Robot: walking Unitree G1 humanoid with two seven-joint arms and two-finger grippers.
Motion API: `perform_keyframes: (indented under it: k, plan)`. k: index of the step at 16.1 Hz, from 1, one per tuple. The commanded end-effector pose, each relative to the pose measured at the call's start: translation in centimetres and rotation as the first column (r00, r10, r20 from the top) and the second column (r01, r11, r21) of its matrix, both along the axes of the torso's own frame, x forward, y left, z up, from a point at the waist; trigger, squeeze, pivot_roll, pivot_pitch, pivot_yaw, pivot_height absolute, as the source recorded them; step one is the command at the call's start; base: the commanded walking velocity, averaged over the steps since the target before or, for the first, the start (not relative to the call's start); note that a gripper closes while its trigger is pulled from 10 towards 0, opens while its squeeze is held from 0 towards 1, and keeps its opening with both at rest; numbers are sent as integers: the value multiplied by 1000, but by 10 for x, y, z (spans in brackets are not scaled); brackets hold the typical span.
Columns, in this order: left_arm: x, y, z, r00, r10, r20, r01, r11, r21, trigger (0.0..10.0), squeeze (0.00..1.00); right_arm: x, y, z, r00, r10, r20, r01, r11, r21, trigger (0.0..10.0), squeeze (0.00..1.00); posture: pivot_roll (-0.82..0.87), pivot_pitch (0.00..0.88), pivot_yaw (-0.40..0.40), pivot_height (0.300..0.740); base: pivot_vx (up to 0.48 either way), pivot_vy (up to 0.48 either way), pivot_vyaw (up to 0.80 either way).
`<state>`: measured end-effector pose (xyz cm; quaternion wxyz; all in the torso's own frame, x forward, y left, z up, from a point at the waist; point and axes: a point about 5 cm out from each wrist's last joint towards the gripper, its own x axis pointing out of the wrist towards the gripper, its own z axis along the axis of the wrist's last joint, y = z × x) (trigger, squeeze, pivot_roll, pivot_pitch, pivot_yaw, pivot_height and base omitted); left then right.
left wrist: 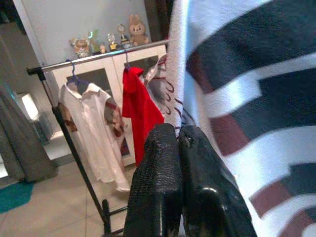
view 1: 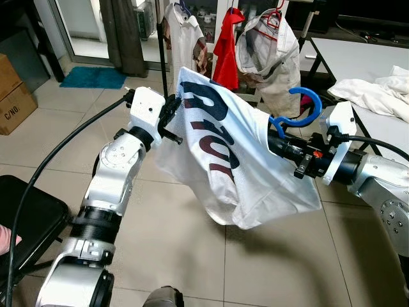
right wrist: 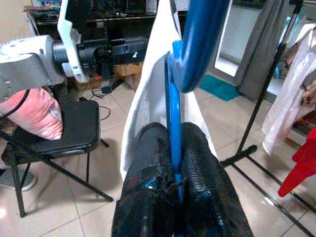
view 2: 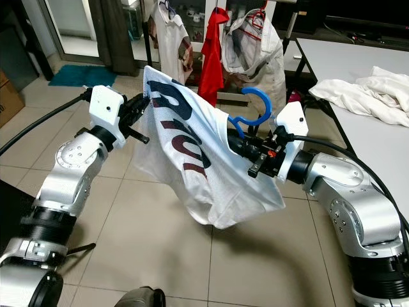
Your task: Hang hanger
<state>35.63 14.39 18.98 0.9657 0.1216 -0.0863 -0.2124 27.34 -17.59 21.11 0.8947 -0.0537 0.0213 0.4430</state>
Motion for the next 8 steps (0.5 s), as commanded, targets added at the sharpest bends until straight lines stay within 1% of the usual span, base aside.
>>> perform_keyframes:
  k: [1, 4, 7, 8]
  plan:
    - [3, 2, 5, 1000, 0, 8, 0, 1000, 13, 0, 0, -4, 2, 9, 999, 32, 38, -32, 999, -1, 10000, 0, 20, 0, 3, 740, 0, 0, 0]
    - [9, 3, 4, 1000, -24, -13, 25, 999, 41, 0, 0, -4, 3, 9, 999, 32, 39, -32, 999, 1, 10000, 0, 19, 0, 5, 740, 0, 0, 0]
    - [11, 3, 4, 999, -33, -16, 34, 999, 39, 0, 0, -5, 2, 9, 999, 29, 39, -29, 1000, 1, 10000, 0, 18, 0, 9, 740, 0, 0, 0]
    - [8, 1, 5, 997, -80, -17, 80, 996, 28, 0, 0, -5, 1, 9, 999, 19, 40, -19, 1000, 3, 10000, 0, 19, 0, 11, 740, 0, 0, 0]
